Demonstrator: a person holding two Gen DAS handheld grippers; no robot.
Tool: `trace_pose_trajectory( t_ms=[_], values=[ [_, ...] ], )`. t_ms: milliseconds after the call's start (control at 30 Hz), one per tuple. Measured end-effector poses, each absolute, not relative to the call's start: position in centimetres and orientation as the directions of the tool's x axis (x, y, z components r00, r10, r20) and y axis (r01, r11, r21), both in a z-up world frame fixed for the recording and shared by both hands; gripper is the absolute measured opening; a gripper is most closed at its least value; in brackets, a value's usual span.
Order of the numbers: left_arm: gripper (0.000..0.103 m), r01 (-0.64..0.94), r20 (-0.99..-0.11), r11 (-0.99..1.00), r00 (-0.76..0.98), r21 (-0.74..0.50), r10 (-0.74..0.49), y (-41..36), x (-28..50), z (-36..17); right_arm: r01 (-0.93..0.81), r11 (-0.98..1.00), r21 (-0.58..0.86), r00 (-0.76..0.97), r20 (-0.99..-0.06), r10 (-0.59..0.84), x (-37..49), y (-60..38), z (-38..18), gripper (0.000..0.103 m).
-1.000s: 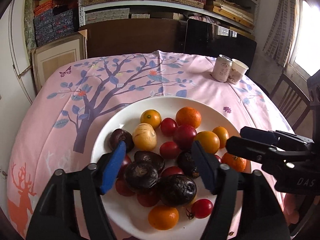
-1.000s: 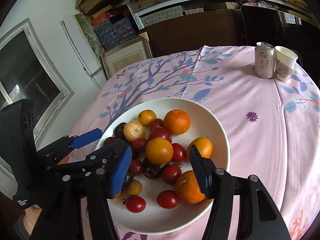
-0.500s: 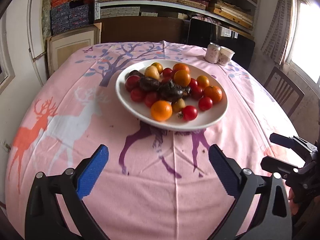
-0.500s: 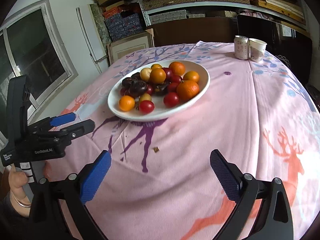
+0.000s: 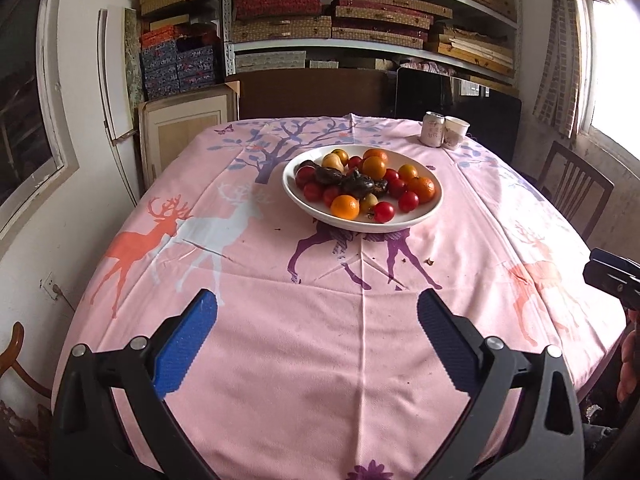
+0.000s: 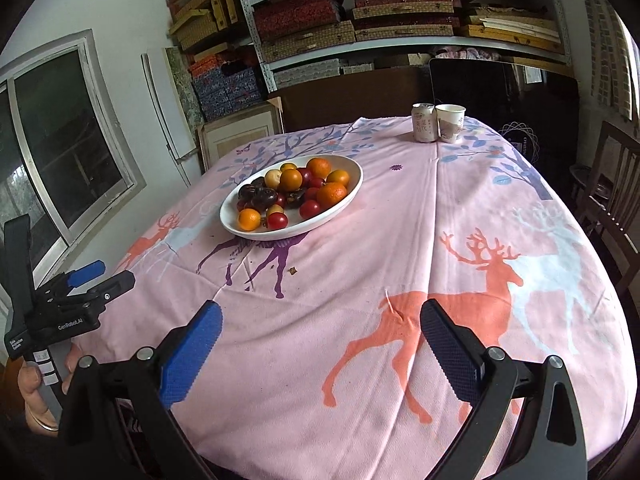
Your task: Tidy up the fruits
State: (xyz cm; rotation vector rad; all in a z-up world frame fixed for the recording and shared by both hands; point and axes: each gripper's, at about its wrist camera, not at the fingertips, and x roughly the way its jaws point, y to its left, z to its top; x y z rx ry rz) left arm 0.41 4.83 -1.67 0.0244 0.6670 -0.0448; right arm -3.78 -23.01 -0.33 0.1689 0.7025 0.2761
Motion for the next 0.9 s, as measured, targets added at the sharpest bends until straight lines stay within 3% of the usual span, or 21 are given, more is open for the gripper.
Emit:
trace_pose_trajectory(
  t_ms=[267,433,700,900],
  values=[
    [0.098,-0.001,-0.568,0.998,0.822,0.063,0.036,4.4,-1.2,-0.5,-0.176,0.953,0.247,0.729,-0.618,0.294,-4.7,-23.5,-0.9,0.1],
    [0.098,0.013,-0.538,0.999,0.843,0.032,0.006,4.7,-1.5,0.0,-0.165,0.951,0.261,0.727,-0.62,0.296,-4.8,-23.9,-1.2,0.1],
    [0.098,-0.014,-0.573,0.997,0.818,0.076,0.055,4.3,-0.7,-0.7,-0.164,0.949,0.267,0.72,-0.625,0.301,-5.0,-24.1,-1.5,0.1],
    [0.098,-0.025,-0.603,0.999,0.796,0.043,0.046,5.1,0.0,-1.2,-0.158,0.95,0.271,0.719,-0.627,0.299,-4.9,-24.3,-1.6,0.1]
  ],
)
